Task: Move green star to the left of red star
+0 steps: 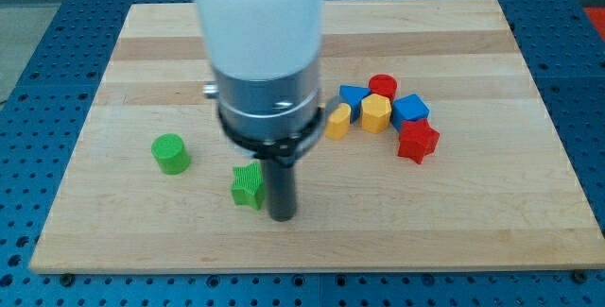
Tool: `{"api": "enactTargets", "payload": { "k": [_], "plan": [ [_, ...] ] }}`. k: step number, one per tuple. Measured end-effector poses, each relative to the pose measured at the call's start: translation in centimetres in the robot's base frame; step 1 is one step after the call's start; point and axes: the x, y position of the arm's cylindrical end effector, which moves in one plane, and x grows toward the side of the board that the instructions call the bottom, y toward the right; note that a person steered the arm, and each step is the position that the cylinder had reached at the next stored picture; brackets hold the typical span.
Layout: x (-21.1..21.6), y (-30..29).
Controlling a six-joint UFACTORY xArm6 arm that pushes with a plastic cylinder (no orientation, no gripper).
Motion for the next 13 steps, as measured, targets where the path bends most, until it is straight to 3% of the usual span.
{"api": "enactTargets", "payload": {
  "k": [2,3,5,6,7,9,11,13],
  "plan": [
    [-0.2,-6.1],
    [-0.3,-6.0],
    [-0.8,-0.6],
    [-0.1,-2.0],
    [-0.1,-9.6],
    [-6.1,-0.9],
    [-6.1,9.5],
    [-2.2,9.5]
  ]
}}
